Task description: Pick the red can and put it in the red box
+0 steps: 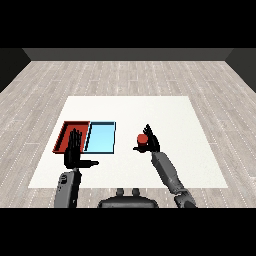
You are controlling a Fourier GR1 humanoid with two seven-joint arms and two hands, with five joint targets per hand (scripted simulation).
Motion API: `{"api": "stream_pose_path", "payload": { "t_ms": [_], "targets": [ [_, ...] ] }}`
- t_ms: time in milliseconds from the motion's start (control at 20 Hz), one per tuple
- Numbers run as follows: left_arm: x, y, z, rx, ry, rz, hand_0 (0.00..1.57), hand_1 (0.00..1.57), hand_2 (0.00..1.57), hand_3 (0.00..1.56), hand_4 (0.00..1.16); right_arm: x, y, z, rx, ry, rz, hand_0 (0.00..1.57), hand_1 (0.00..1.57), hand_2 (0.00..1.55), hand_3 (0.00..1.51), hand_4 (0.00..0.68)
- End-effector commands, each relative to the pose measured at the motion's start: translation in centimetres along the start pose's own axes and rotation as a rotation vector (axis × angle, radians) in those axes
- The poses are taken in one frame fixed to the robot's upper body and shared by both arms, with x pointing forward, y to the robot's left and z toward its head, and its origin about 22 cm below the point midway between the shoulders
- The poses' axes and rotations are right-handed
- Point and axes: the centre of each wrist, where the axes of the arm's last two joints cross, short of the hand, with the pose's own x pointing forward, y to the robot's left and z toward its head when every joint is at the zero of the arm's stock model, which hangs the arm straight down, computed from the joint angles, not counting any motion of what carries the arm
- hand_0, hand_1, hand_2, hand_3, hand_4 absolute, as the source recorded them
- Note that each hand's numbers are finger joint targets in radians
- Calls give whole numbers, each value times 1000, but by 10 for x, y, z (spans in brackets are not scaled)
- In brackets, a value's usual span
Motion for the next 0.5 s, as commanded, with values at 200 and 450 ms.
{"api": "stream_pose_path", "payload": {
  "t_ms": [200, 450],
  "targets": [
    [-10, -2, -23, 5, -10, 0, 0, 0, 0, 0, 0, 6, 8, -15, -83, 25, 86, 1396, 1396, 1412, 1369, 293],
    [-10, 0, -4, 2, 10, -5, 0, 0, 0, 0, 0, -21, 3, -2, -116, 55, 176, 1525, 1525, 1476, 1430, 573]
  ]
}}
